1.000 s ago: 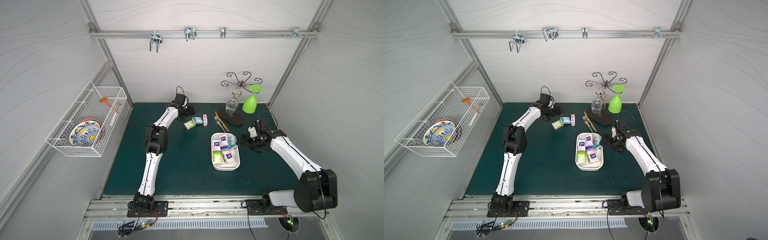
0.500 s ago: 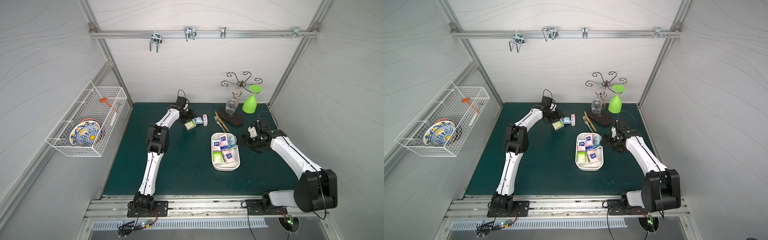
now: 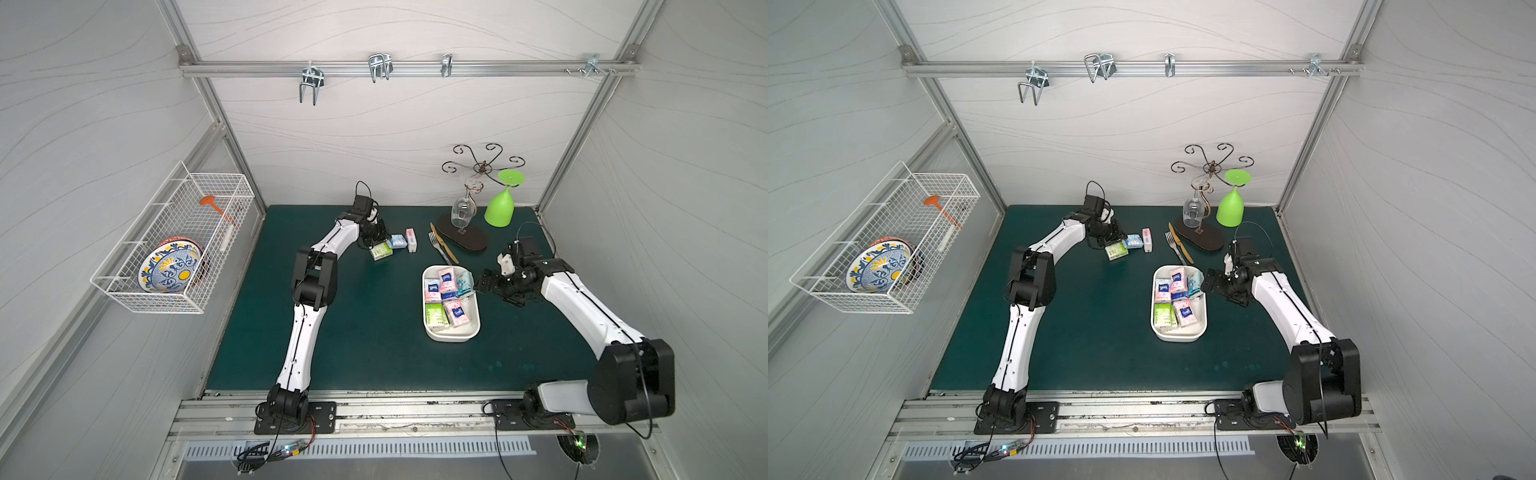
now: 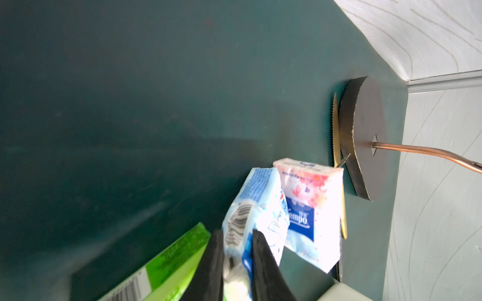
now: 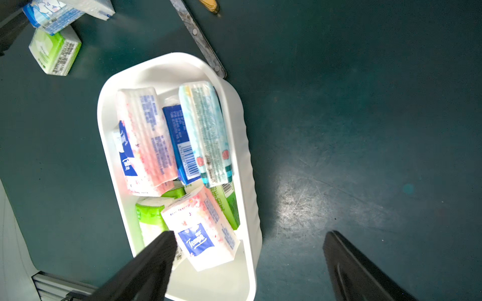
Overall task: Put the pocket tissues into the storage box
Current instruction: Pick up the pocket tissues from the center of the board.
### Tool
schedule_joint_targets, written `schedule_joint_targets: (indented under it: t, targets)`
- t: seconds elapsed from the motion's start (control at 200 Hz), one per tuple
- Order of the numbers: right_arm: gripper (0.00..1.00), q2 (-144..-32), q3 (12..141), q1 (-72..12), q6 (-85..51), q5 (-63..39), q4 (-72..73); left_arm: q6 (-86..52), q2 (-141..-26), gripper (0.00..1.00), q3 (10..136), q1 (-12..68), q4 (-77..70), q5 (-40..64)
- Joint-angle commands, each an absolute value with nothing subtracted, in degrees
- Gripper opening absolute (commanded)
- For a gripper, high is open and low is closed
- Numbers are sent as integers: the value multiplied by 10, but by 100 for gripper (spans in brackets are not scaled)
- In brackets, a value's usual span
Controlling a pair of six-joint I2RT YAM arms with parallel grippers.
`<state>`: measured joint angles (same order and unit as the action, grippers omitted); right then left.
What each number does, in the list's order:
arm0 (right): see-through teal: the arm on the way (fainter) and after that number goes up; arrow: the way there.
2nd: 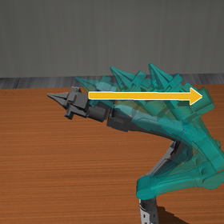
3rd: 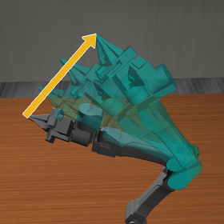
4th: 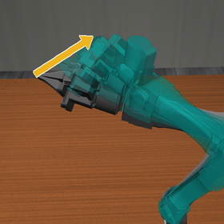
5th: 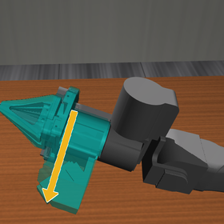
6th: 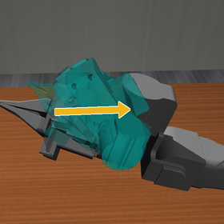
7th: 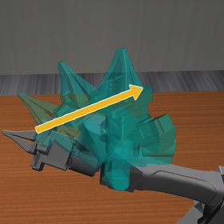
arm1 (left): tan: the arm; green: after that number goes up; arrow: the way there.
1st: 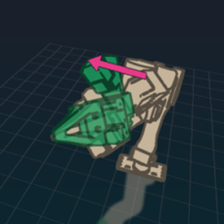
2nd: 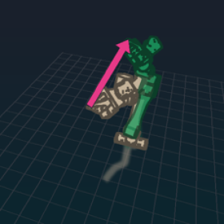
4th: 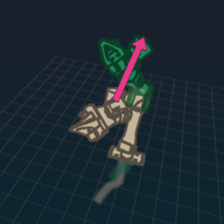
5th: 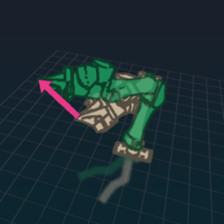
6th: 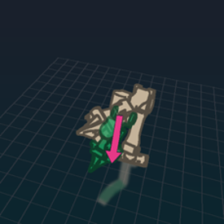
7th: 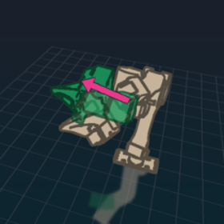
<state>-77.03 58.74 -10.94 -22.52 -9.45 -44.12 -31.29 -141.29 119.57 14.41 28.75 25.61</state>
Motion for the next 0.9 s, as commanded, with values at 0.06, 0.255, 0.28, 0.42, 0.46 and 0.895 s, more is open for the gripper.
schedule_joint_targets:
  t: [0.06, 0.255, 0.28, 0.42, 0.46, 0.895]
  targets:
    - [94, -747, 617, -115, -231, -119, -456, -342, -1312, 12, 1104, 116, 224, 259]
    - [94, -758, 643, -169, -235, -180, -427, -339, -1202, 12, 999, 107, 210, 287]
    - [95, -762, 644, -174, -239, -200, -418, -338, -1187, 12, 984, 106, 207, 293]
    - [95, -776, 635, -178, -282, -338, -331, -361, -1095, 13, 882, 106, 162, 348]
    - [95, -779, 633, -179, -296, -372, -303, -374, -1070, 13, 845, 106, 142, 367]
    - [95, -849, 627, -256, -394, -523, -120, -462, -884, 14, 616, 183, -5, 497]
